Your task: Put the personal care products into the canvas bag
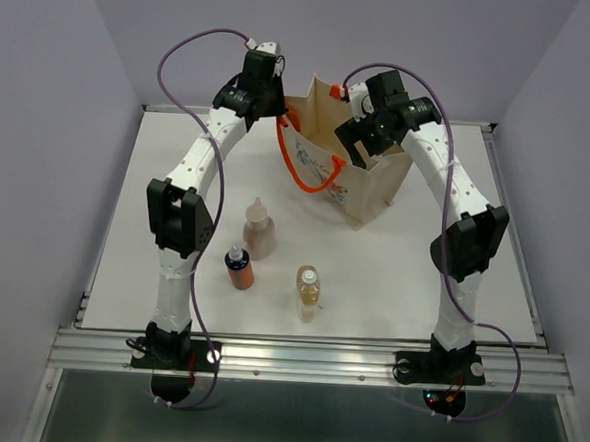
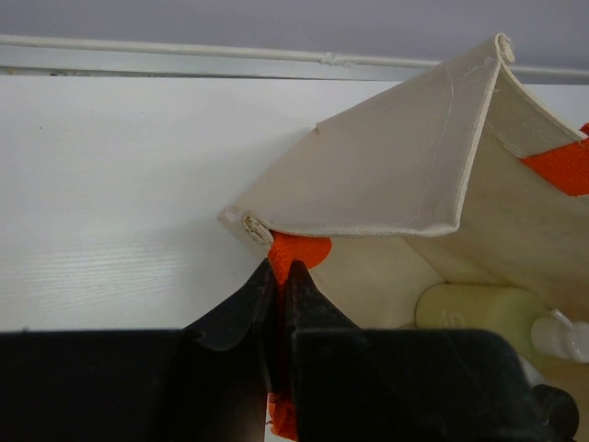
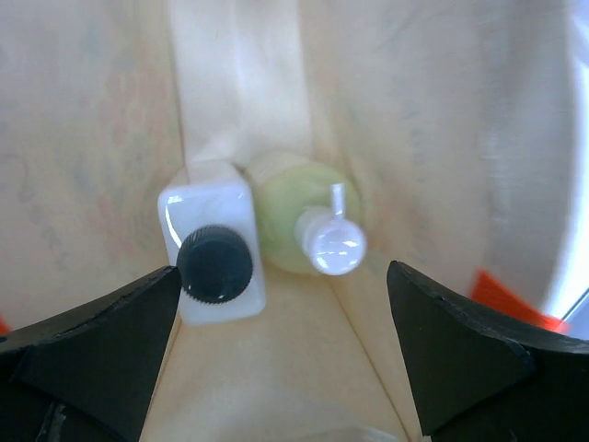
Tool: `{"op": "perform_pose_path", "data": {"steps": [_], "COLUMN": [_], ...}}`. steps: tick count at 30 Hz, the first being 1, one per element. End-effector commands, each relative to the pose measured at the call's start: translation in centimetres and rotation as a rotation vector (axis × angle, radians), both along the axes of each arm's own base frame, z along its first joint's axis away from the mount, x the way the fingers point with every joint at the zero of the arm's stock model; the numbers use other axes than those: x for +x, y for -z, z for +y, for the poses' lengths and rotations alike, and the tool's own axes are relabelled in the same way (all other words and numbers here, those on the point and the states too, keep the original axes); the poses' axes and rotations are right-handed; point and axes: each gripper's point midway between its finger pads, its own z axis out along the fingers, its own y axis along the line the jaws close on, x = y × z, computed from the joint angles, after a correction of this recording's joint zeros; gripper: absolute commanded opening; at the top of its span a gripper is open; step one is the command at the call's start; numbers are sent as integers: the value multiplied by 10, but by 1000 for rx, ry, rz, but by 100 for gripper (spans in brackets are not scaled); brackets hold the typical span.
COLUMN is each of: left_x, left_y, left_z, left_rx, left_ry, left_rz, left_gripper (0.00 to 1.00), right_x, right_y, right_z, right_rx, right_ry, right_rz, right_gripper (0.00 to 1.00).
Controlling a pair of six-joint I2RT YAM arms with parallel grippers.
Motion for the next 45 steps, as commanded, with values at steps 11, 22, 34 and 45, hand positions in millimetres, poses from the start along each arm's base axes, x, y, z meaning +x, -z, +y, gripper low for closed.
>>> {"op": "perform_pose_path", "data": {"steps": [11,22,34,45], "left_x": [22,22,21,14], "left_y": [-57,-58,-46,-38], "left_z": [9,10,8,10], "left_rx": [-57,-84,-91,-80], "left_ry": [-51,-76,-79,-82], "left_rz": [-181,-184,-159,-145], "left_gripper": [0,0,0,0], "right_x": [-64,-155,-236,-267], "right_y": [-186,-96,11,43], "right_z": [50,136,159,123], "right_rx": [528,448,254,123], "right_ry": [-121,-64,46,198], "right_rz": [-389,-44,182,269], "right_gripper": [100,100,100,100]}}
